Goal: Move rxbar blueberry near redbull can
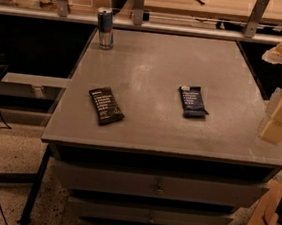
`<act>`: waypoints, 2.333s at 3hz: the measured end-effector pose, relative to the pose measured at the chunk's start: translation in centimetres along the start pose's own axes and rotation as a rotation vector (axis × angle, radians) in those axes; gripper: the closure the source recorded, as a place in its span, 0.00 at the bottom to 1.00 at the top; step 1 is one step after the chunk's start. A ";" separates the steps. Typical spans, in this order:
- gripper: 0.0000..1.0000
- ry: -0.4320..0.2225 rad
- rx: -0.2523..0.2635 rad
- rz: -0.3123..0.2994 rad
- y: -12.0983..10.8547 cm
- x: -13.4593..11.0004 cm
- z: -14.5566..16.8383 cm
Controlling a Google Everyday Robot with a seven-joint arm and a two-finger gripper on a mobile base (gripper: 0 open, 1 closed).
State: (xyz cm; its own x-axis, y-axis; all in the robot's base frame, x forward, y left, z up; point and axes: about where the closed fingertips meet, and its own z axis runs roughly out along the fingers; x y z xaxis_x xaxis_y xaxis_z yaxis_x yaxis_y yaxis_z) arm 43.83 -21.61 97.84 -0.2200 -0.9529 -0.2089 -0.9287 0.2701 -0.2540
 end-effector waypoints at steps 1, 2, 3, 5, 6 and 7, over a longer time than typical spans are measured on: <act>0.00 0.000 0.000 0.000 0.0 0.0 0.0; 0.00 -0.019 0.025 0.017 -0.3 -0.3 0.1; 0.00 -0.042 0.083 0.029 -1.6 -0.3 1.1; 0.00 -0.164 0.161 -0.004 -6.0 -0.1 4.3; 0.00 -0.225 0.155 -0.018 -7.5 -0.1 6.9; 0.00 -0.281 0.126 -0.019 -8.2 -0.6 9.7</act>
Offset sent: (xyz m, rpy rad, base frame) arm 0.0104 0.0039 -0.0044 0.0421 -0.0436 -0.0393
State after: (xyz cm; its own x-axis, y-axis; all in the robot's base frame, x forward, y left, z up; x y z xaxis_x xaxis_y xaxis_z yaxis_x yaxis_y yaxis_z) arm 54.51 -21.92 90.90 -0.0955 -0.8873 -0.4512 -0.8838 0.2841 -0.3717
